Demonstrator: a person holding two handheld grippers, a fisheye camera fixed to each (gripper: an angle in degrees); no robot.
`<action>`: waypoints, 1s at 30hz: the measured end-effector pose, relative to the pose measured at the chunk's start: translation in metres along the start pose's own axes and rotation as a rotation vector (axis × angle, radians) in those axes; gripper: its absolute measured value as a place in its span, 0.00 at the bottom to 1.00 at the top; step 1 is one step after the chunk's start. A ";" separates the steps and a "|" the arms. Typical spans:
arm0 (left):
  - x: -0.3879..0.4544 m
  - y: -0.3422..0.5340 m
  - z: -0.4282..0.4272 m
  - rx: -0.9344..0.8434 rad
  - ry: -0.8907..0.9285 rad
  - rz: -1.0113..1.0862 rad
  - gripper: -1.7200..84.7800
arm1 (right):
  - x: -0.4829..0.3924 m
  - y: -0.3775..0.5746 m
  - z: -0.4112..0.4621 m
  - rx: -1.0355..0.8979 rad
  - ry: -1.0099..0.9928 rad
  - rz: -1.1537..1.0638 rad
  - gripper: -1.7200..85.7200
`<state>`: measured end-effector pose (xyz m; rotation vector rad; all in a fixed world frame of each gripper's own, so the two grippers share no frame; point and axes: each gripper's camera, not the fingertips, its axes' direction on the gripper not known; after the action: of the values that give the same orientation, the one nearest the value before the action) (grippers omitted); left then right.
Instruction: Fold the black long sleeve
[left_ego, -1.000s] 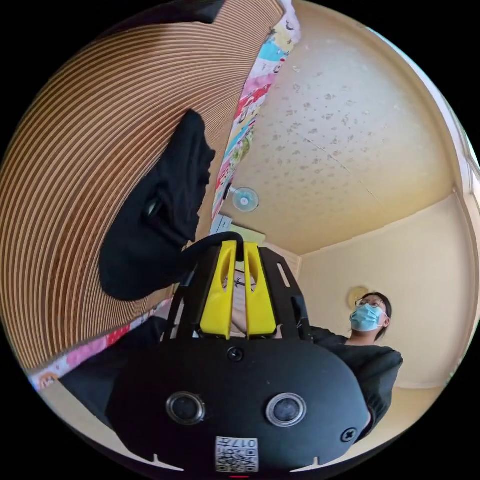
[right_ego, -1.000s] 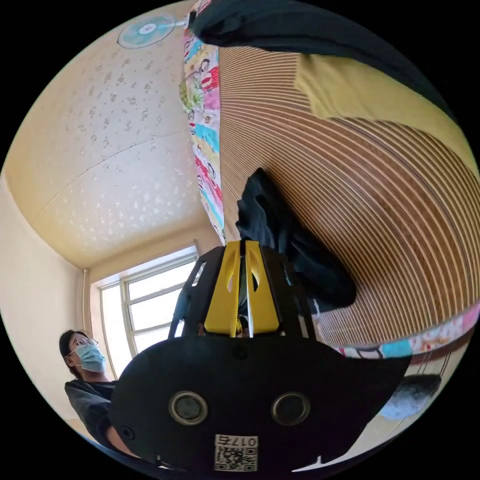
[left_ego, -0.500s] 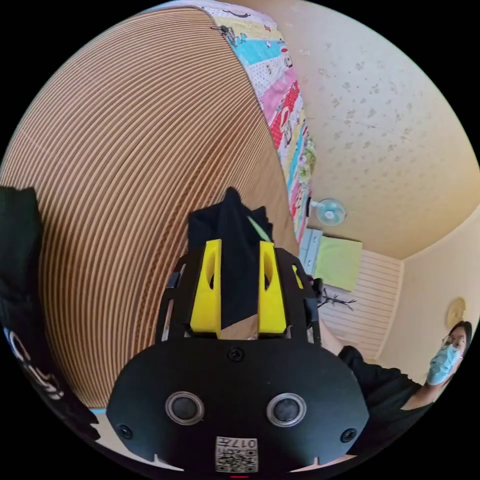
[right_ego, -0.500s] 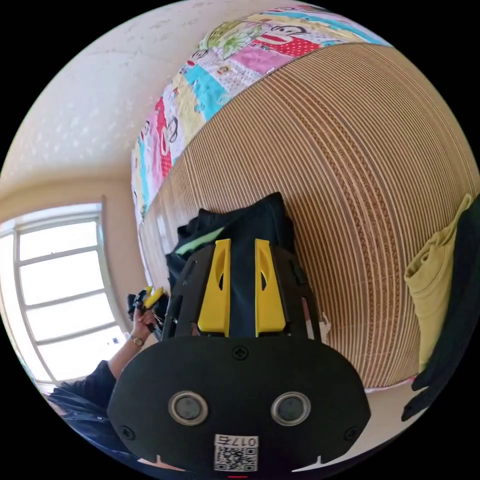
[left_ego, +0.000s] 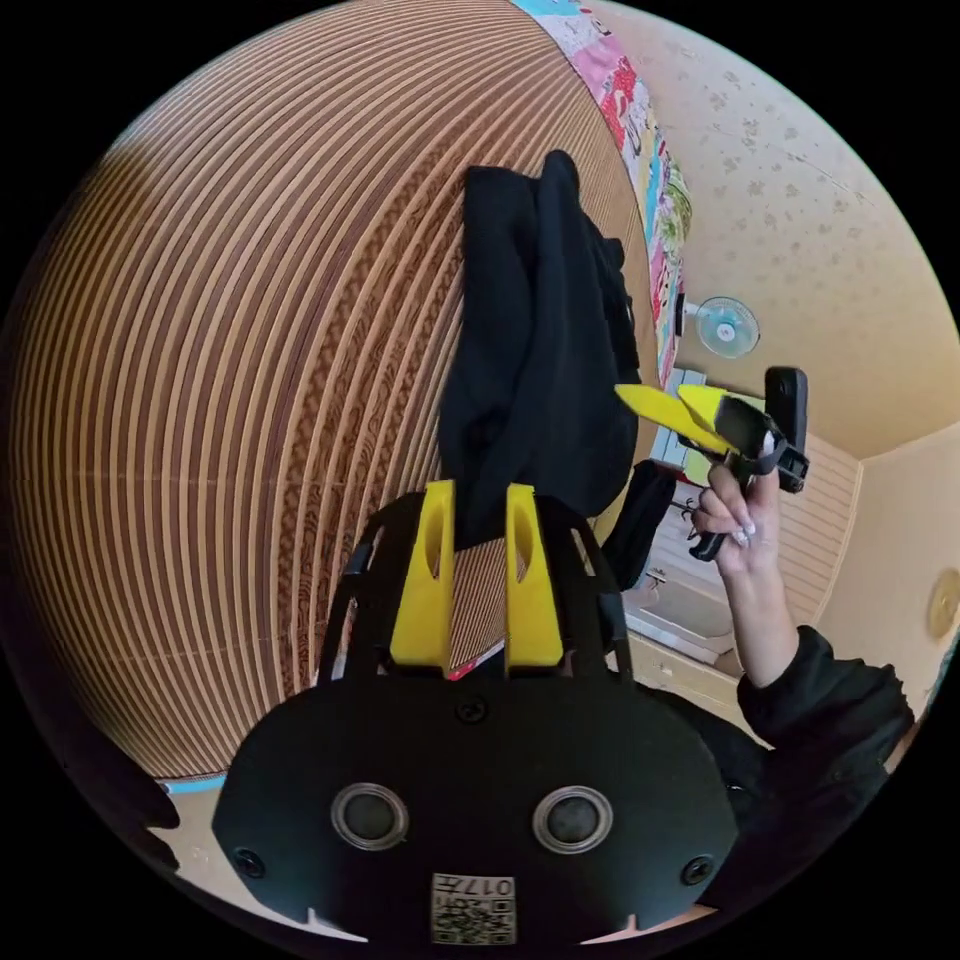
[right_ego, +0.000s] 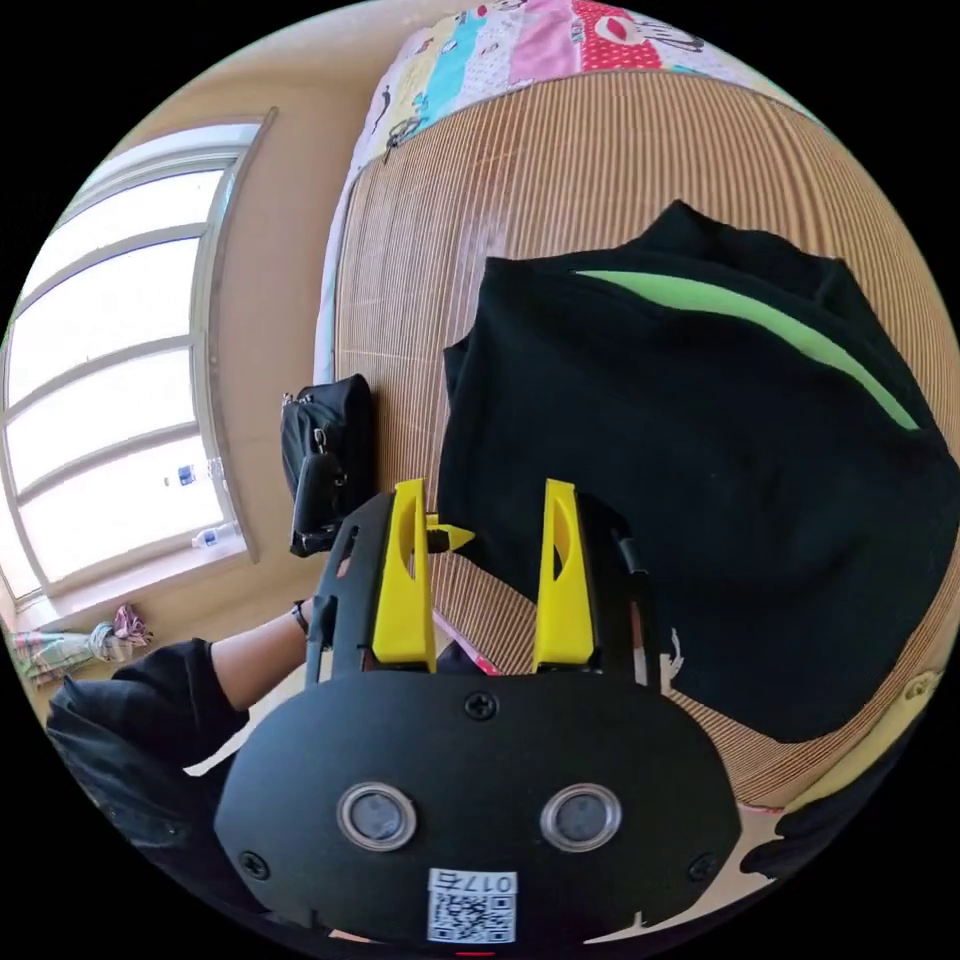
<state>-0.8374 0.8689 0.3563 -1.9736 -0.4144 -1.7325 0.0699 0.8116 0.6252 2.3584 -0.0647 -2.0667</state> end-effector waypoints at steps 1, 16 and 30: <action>0.008 0.002 -0.001 0.003 -0.022 0.022 0.10 | -0.014 -0.013 0.012 -0.056 0.032 -0.001 0.24; 0.113 0.064 -0.029 0.207 -0.018 0.199 0.07 | -0.068 -0.023 0.042 -0.222 0.531 -0.097 0.14; 0.124 0.048 -0.011 -0.012 0.066 0.270 0.16 | 0.268 0.216 -0.159 0.342 -0.015 0.215 0.15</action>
<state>-0.8024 0.8125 0.4720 -1.8769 -0.1079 -1.6248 0.2561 0.5831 0.3875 2.3772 -0.6915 -2.1077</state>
